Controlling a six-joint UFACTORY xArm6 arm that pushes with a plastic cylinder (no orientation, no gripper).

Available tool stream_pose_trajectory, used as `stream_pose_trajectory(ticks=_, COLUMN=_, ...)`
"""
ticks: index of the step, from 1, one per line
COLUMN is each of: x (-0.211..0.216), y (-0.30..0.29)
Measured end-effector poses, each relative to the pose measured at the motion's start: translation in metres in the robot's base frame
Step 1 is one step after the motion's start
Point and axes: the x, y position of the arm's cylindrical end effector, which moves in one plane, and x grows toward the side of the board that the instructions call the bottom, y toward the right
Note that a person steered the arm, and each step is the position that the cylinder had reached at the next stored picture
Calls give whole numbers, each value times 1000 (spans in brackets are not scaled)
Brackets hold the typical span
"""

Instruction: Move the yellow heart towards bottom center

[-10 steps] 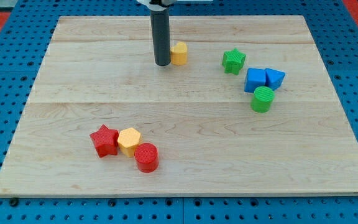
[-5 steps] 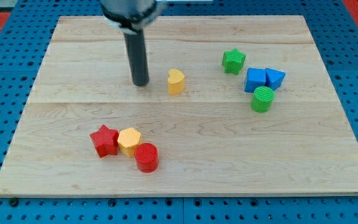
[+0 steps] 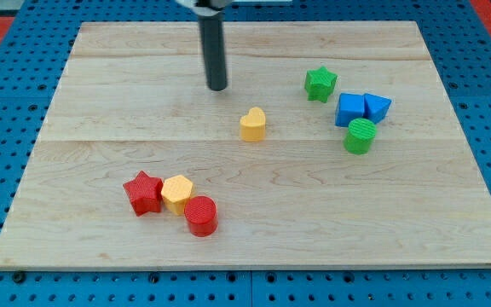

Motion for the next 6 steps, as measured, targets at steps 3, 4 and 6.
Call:
stream_pose_trajectory(ticks=3, x=141, y=-72)
stream_pose_trajectory(ticks=4, x=72, y=-113)
stream_pose_trajectory(ticks=6, x=40, y=23)
